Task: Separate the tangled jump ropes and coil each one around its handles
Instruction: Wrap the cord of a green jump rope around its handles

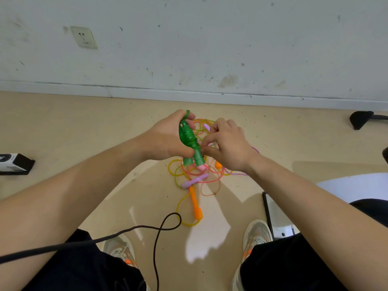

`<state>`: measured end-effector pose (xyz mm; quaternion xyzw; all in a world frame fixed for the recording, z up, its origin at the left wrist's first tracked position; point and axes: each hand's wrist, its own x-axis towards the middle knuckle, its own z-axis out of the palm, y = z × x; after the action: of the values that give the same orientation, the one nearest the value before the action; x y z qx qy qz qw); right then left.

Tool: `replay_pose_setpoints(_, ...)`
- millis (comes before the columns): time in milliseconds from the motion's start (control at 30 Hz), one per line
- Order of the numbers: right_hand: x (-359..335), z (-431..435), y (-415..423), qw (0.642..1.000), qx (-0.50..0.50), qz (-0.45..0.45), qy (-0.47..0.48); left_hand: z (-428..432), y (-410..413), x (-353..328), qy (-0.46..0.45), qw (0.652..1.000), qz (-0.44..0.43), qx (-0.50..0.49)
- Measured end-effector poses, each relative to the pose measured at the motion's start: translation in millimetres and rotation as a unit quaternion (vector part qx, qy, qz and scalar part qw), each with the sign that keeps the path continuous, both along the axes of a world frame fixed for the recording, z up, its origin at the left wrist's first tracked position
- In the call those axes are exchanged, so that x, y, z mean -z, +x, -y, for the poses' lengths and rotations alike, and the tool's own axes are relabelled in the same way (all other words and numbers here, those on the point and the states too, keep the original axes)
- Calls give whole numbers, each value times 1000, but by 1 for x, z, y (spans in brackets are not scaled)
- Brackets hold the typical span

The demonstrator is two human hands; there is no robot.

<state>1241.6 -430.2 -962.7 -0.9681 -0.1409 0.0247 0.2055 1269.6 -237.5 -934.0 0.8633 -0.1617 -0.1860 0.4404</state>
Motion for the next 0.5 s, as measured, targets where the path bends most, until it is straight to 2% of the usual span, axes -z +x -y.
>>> replay_pose_setpoints(67,-5,-3,0,995,-29,19,-93,2,-3,4,6,1000,16,10)
replay_pose_setpoints(133,-10,-7,-1,991,-31,10,-130,3,-6,8,24,998,47,21)
replay_pose_setpoints(333,-2,-10,-3,993,34,-1,-112,8,-12,12,83,987,137,29)
replay_pose_setpoints(400,2,-9,-3,996,36,-16,-74,9,-13,14,87,986,140,28)
replay_pose_setpoints(500,9,-10,-2,994,50,-62,80,12,-14,19,80,987,138,33)
